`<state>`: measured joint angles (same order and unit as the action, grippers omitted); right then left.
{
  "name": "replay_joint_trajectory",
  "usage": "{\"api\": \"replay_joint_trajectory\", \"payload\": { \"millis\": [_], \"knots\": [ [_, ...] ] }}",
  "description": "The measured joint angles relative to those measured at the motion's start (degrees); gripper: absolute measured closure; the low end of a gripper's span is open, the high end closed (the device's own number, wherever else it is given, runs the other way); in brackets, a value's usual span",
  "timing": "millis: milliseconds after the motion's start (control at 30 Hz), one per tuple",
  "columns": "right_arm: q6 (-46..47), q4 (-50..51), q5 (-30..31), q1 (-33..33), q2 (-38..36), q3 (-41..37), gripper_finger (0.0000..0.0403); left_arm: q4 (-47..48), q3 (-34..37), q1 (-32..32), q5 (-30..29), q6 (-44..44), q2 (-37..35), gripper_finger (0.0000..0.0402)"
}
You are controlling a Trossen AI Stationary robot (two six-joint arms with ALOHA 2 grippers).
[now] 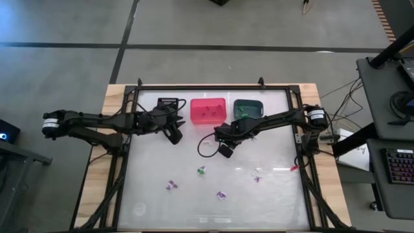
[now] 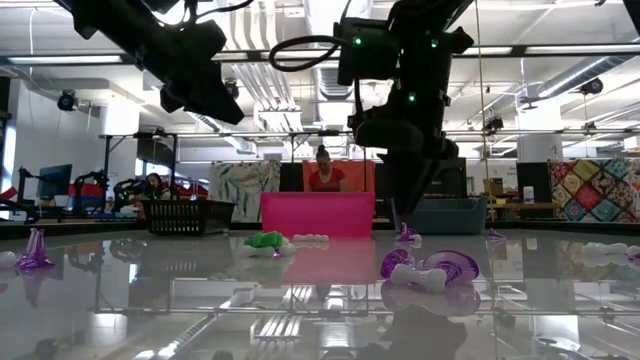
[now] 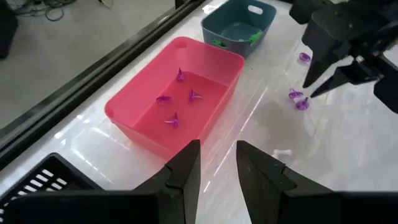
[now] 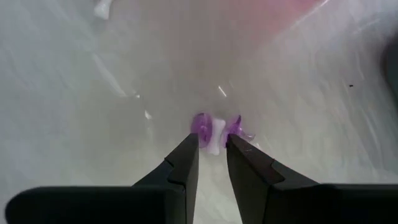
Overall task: Sort Halloween decoration
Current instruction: Put the purple hat toy into the pink bin
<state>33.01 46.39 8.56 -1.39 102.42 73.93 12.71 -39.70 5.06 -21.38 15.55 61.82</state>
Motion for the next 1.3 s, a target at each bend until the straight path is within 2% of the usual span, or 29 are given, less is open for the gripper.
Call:
{"api": "replay_joint_trajectory", "payload": {
  "millis": [267, 1033, 1300],
  "knots": [
    [0.1, -1.0, -1.0, 0.3, 1.2, -0.1, 0.0321, 0.3, 0.0, 0.0, -0.5, 0.0, 0.0, 0.0315],
    [0.0, -3.5, -1.3, 0.7, 4.2, -0.2, 0.0340, 0.7, 0.1, 0.0, -0.6, 0.0, 0.0, 0.0315],
    [0.0, -3.6, -1.3, 0.7, 4.2, -0.2, 0.0389, 0.7, 0.1, 0.0, -0.6, 0.0, 0.0, 0.0315]
  ]
}}
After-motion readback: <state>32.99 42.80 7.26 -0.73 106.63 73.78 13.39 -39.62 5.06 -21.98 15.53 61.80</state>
